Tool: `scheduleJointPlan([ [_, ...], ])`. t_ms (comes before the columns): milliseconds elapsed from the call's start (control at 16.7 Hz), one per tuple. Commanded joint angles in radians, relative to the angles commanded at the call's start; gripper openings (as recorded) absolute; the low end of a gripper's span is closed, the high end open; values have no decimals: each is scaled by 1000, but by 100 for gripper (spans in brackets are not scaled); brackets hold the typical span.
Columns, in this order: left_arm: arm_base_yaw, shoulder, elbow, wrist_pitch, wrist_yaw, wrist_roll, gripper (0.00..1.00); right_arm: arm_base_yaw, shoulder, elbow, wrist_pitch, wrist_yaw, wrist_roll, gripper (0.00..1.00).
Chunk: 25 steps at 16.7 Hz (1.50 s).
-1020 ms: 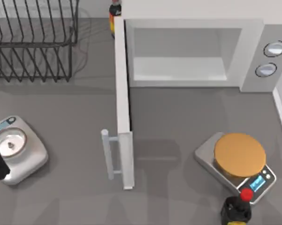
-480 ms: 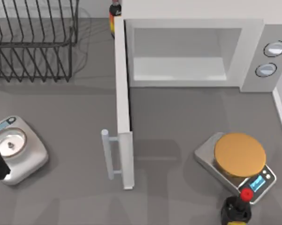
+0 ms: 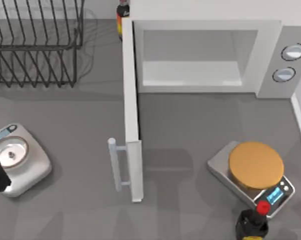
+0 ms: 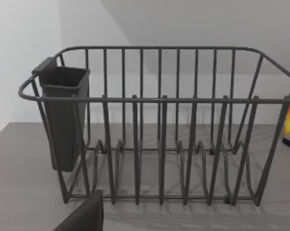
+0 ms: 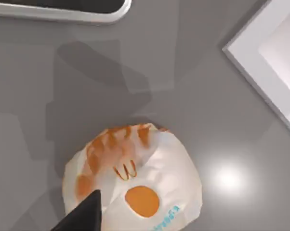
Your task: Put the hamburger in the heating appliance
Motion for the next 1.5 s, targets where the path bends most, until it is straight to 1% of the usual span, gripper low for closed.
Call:
scheduleJointPlan([
  [180,0,0,0,0,0,0,100,6,189,110,-140,2,-152,100],
  [360,0,0,0,0,0,0,100,11,319,189,-231,4,-255,100],
  [480,0,0,0,0,0,0,100,12,354,213,-258,5,-285,100],
  [840,0,0,0,0,0,0,100,9,356,209,-255,4,-287,100],
  [1020,0,0,0,0,0,0,100,12,395,171,-186,5,-288,100],
  [1320,0,0,0,0,0,0,100,15,510,61,63,4,-283,100],
  [1500,0,0,0,0,0,0,100,16,556,17,138,4,-282,100],
])
